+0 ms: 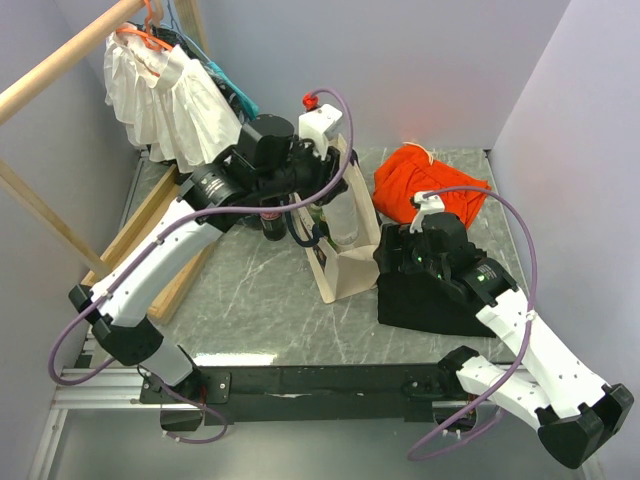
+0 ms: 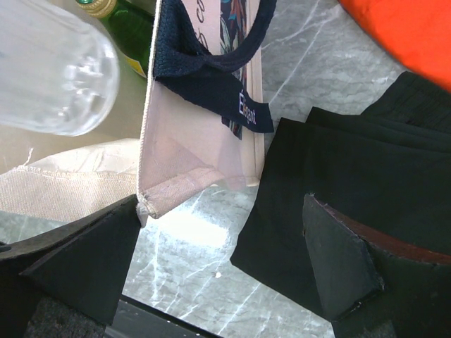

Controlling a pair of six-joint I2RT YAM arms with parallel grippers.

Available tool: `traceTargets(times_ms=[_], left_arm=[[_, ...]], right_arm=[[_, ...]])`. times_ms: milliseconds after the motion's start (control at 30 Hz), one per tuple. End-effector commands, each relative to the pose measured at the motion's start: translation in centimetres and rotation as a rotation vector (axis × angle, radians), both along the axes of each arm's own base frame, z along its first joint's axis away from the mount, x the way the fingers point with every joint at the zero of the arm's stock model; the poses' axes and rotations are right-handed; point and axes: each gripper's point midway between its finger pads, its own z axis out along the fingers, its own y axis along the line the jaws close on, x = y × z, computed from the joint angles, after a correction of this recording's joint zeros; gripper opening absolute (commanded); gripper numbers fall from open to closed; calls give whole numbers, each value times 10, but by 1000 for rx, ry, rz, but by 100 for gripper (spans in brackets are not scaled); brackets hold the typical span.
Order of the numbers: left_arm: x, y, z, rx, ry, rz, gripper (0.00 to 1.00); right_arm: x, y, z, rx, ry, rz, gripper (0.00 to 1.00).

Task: Take the beverage out of the canvas bag
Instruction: Take out the drink from the canvas bag.

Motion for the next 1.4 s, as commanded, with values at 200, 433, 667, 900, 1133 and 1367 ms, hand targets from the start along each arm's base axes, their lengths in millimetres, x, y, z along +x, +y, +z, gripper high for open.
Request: traceTargets(times_ms=[200, 433, 667, 900, 1133, 1367], left_arm=[[-19, 29, 114, -282, -240, 42, 1], [-25, 42, 128, -318, -272, 68, 1], [-29, 53, 139, -349, -301, 99, 1], [-36, 64, 151, -389, -332, 113, 1], [-38, 85, 154, -411, -345, 187, 1], [-29, 109, 144, -342, -354, 306, 1]], right_arm=[[-9, -3, 4, -12, 11, 8, 100], [-9, -4, 5, -11, 6, 5, 100], [-9, -3, 6, -12, 6, 9, 100], [-9, -3, 6, -7, 7, 12, 100], [-8, -1, 7, -4, 5, 18, 100], [-6, 2, 6, -1, 10, 24, 100]])
